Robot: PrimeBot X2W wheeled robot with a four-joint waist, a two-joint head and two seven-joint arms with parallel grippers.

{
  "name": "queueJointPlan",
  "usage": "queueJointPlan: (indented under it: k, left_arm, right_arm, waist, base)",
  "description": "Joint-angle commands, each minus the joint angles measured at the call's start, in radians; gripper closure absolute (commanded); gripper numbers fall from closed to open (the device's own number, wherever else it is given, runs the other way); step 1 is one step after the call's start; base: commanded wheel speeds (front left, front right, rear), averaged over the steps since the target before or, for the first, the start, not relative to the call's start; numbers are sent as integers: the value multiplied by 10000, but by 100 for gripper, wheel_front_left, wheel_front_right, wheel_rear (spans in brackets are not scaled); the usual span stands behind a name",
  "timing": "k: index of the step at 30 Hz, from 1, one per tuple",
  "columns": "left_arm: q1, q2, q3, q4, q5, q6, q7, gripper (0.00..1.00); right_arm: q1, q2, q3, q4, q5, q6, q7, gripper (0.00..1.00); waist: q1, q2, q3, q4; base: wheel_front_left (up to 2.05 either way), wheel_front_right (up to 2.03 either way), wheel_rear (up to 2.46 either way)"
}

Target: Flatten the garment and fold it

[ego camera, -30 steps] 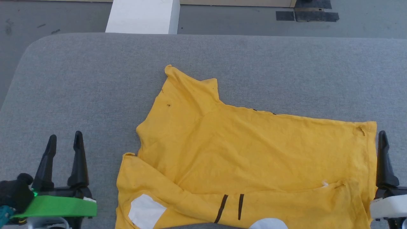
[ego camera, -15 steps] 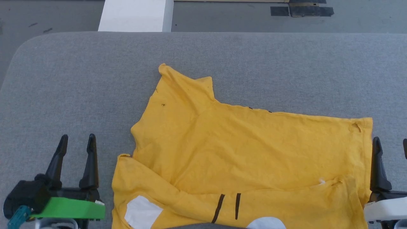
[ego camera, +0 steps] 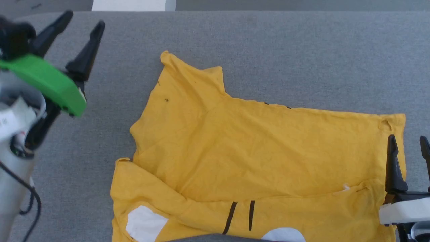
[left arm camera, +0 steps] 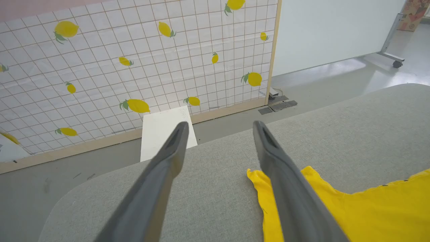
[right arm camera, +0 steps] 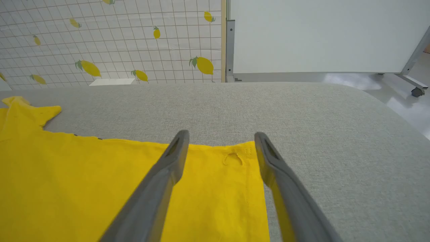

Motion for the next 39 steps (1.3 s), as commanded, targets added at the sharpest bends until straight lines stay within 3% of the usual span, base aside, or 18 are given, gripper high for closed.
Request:
queueJointPlan:
  k: [1, 6, 13, 27, 38, 39]
  left_arm:
    - [-552, 163, -314, 253, -315, -38, 359, 0]
    - [-1985, 364, -1142, 1217, -1902, -39, 1981, 0]
    - [-2791, 927, -2054, 1798, -2908, -39, 3455, 0]
    - [-3079, 1641, -2500, 2329, -3735, -40, 4211, 0]
    - [-2794, 1748, -2472, 2599, -4273, -35, 4418, 0]
    - [-2725, 1718, -2481, 2576, -4453, -36, 4507, 56]
  right_arm:
    - [-227, -1, 51, -8, -112, -15, -48, 0]
    - [-436, -1, 187, 44, -80, -15, -130, 0]
    - [-652, -1, 277, 208, 41, -15, -318, 0]
    - [-718, -1, 421, 552, 440, -15, -817, 0]
    - [-829, -1, 420, 837, 591, -15, -1111, 0]
    - [-838, -1, 407, 842, 591, -15, -1119, 0]
  waist:
    - [0, 0, 489, -183]
    - [0, 0, 1034, -460]
    - [0, 0, 1692, -971]
    - [0, 0, 2700, -1925]
    - [0, 0, 3075, -2248]
    - [0, 0, 3088, -2248]
  base:
    - [0, 0, 0]
    - [0, 0, 0]
    - [0, 0, 0]
    - [0, 0, 0]
    - [0, 0, 0]
    - [0, 0, 0]
